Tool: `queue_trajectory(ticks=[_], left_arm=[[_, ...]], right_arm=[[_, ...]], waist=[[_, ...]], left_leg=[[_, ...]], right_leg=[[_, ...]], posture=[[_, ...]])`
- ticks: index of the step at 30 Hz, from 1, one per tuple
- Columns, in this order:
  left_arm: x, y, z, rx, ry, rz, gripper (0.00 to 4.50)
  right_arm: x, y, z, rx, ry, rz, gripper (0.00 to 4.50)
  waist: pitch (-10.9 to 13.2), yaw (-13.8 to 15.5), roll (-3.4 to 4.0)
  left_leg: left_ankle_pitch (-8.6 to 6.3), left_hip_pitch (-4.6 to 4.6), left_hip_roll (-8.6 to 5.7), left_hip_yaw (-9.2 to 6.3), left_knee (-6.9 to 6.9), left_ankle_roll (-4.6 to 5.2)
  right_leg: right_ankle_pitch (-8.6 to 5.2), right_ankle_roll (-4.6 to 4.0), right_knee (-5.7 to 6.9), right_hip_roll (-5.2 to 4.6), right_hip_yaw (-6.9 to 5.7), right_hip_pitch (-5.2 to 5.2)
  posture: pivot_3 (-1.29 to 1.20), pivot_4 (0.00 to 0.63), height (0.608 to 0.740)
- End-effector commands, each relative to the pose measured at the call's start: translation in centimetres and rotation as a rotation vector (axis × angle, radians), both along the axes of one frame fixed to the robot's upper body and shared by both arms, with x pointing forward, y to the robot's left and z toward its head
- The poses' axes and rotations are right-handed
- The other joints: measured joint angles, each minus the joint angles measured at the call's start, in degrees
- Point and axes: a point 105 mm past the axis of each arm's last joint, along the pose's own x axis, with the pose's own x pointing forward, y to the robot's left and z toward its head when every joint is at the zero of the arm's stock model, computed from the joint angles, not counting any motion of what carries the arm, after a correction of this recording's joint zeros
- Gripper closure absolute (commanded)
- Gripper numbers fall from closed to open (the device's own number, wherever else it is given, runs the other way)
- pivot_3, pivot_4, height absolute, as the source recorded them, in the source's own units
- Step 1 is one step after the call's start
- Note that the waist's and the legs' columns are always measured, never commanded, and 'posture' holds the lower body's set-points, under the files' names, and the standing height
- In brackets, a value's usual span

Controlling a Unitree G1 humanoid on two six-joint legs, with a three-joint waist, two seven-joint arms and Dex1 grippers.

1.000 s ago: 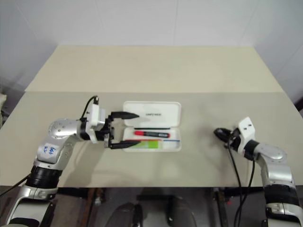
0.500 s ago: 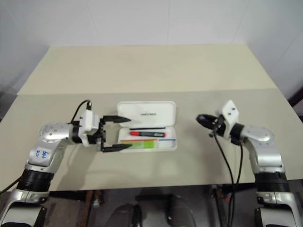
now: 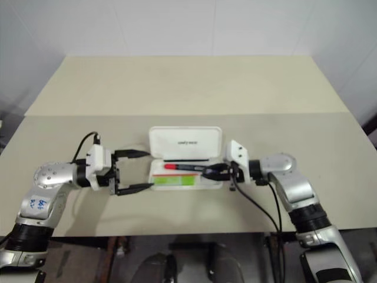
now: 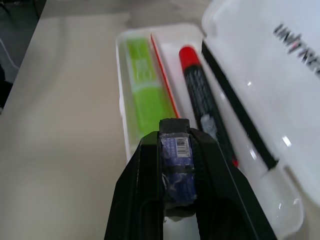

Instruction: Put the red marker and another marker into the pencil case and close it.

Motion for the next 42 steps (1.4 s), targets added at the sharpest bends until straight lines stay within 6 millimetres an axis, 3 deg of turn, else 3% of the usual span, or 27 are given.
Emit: queue_trajectory(ticks=[1, 7, 20, 25, 29, 36, 37, 42], left_arm=[[-0.4, 0.2, 1.1, 0.001, -0.049, 0.011, 0.0], [-0.7, 0.2, 1.1, 0.0, -0.051, 0.021, 0.0], [-0.4, 0.1, 1.5, -0.002, -0.057, 0.026, 0.0], [-0.4, 0.0, 1.6, -0.004, -0.062, 0.03, 0.0], [-0.4, 0.0, 1.7, -0.004, -0.064, 0.032, 0.0], [-0.2, 0.0, 1.8, -0.005, -0.067, 0.034, 0.0], [-0.2, 0.0, 1.8, -0.006, -0.068, 0.033, 0.0], [-0.1, 0.0, 1.9, -0.012, -0.069, 0.029, 0.0]], right_arm=[[-0.1, -0.1, 0.6, -0.014, -0.022, 0.033, 4.1], [-0.4, -0.6, -0.5, -0.034, 0.018, 0.029, 4.1], [-0.2, 1.4, -0.6, -0.022, 0.026, 0.07, 4.1], [0.3, 0.7, -1.2, -0.041, 0.037, 0.05, 4.1], [0.4, 0.2, -1.0, -0.057, 0.021, 0.065, 2.71], [0.5, 0.5, 1.1, -0.026, -0.043, 0.093, 0.23], [0.5, 0.7, 1.6, -0.015, -0.059, 0.102, 0.02], [-0.3, 1.6, 4.1, 0.069, -0.113, 0.132, 0.02]], waist=[[0.0, -0.09, 0.0], [0.0, -0.14, 0.0], [0.0, -0.13, 0.0], [0.0, -0.14, 0.0], [0.0, -0.14, 0.0], [0.0, -0.19, 0.0], [0.0, -0.2, 0.0], [0.01, -0.11, 0.01]], left_leg=[[0.0, 0.0, 0.01, 0.0, 0.0, -0.01], [0.01, 0.04, 0.02, 0.0, 0.0, -0.05], [0.0, 0.03, 0.01, 0.0, -0.01, -0.07], [0.0, 0.03, 0.02, 0.0, -0.01, -0.07], [0.0, 0.03, 0.02, 0.0, -0.01, -0.07], [0.01, 0.05, 0.02, 0.01, 0.0, -0.09], [0.01, 0.05, 0.03, 0.01, 0.0, -0.1], [0.01, 0.04, 0.05, -0.01, -0.07, -0.13]], right_leg=[[0.0, -0.01, 0.01, 0.0, 0.0, 0.0], [-0.01, -0.02, 0.05, 0.01, 0.01, -0.01], [-0.02, -0.03, 0.03, -0.01, 0.01, -0.02], [-0.02, -0.04, 0.03, 0.0, 0.0, -0.02], [-0.02, -0.04, 0.04, 0.0, 0.0, -0.02], [-0.01, -0.05, 0.08, 0.0, 0.02, -0.02], [-0.01, -0.05, 0.08, 0.01, 0.01, -0.02], [-0.03, -0.09, 0.05, 0.01, 0.0, -0.04]], posture=[[0.0, 0.15, 0.74], [0.0, 0.15, 0.74], [0.0, 0.15, 0.74], [0.0, 0.15, 0.74], [0.0, 0.15, 0.74], [0.0, 0.15, 0.74], [0.0, 0.15, 0.74], [0.0, 0.15, 0.74]])
